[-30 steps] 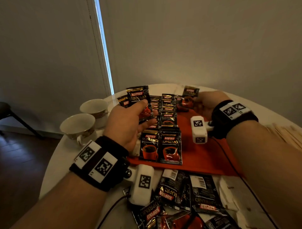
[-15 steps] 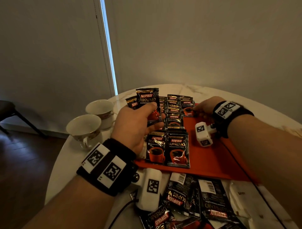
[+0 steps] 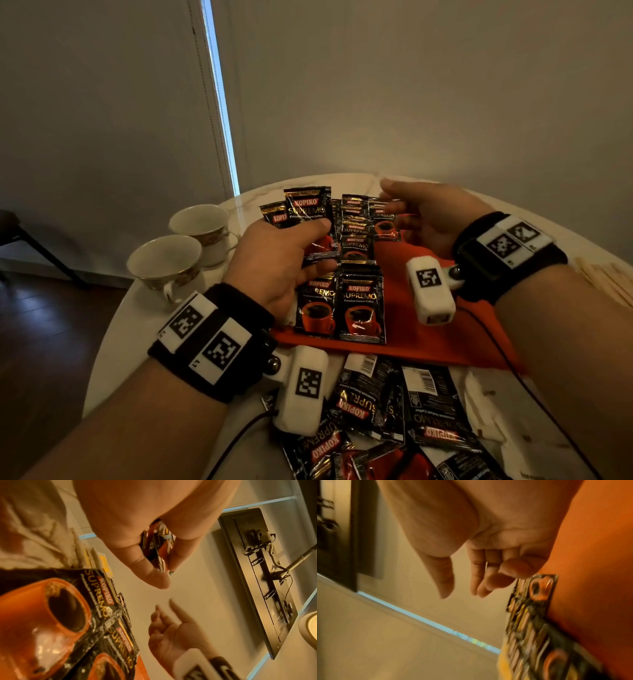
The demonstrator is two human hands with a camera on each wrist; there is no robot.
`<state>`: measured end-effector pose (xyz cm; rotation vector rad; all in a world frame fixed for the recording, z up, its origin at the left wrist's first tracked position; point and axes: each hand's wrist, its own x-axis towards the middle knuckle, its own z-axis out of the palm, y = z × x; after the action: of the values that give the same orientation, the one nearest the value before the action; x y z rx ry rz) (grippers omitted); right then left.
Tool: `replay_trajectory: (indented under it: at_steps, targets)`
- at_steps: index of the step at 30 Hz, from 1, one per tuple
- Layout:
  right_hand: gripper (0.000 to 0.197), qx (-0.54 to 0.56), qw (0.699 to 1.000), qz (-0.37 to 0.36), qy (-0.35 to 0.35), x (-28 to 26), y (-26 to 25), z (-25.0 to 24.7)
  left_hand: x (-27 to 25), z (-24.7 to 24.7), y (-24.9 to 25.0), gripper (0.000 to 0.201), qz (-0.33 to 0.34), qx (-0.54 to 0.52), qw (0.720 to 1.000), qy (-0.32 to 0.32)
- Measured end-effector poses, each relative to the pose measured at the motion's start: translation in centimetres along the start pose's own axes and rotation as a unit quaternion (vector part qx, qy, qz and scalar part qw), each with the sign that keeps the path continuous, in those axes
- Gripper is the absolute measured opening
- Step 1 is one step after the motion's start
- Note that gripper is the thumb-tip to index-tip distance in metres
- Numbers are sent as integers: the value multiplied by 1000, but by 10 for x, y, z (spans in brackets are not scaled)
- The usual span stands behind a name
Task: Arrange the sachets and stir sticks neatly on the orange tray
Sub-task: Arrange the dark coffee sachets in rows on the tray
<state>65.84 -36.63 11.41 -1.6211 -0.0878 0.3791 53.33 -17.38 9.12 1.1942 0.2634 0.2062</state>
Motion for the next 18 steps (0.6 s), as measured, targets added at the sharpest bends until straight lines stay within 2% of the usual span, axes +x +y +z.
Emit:
replay_trajectory:
  at_steps: [2,4,8,11,14,18]
  targets:
    - [35,-25,994,-35,-98,-27,-4,17,-2,1,-1,17,8,25,1000,-11]
    - [35,-72,984,-74,-142,-43,-3,31,-5,1,-2,18,18,53,998,-31]
    - [11,-5,984,-126,-122,-47,7,43,-9,1,-2,19,23,83,995,-48]
    - [7,68,987,-99,-108,-43,14,40,-9,3,1,12,14,45,998,-34]
    - [13,119,987,-70,-88,-39,19,37,-8,5,2,12,0,-15,1000,-18]
    - [13,194,977,-61,-65,-42,15,39,-11,6,4,10,1,-44,998,-47]
